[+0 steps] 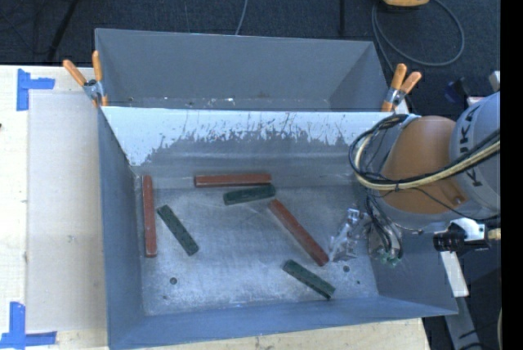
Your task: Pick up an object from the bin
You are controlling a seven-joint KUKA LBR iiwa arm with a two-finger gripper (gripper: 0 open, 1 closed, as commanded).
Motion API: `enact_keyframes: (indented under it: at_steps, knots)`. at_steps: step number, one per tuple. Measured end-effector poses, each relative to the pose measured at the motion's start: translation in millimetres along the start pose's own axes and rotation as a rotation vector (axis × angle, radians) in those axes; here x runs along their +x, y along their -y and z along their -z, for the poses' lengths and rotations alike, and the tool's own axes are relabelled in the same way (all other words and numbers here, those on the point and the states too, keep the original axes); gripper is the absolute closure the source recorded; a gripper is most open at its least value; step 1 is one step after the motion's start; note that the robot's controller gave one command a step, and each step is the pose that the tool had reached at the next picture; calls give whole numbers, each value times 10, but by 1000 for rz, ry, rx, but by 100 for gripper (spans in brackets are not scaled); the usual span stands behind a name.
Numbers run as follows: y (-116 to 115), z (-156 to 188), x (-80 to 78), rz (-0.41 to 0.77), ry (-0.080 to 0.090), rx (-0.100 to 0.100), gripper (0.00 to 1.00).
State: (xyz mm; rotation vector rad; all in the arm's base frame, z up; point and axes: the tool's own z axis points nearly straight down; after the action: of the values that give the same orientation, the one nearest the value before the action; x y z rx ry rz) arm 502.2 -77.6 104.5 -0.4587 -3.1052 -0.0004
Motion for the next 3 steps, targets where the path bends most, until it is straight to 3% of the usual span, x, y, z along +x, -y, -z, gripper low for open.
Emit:
enact_keyframes:
  at_steps: [1,2,3]
  knots:
    - [3,0,-1,1,0,1,0]
    - [4,0,-1,1,0,1,0]
    - [-415,-257,83,-61,-20,3,100]
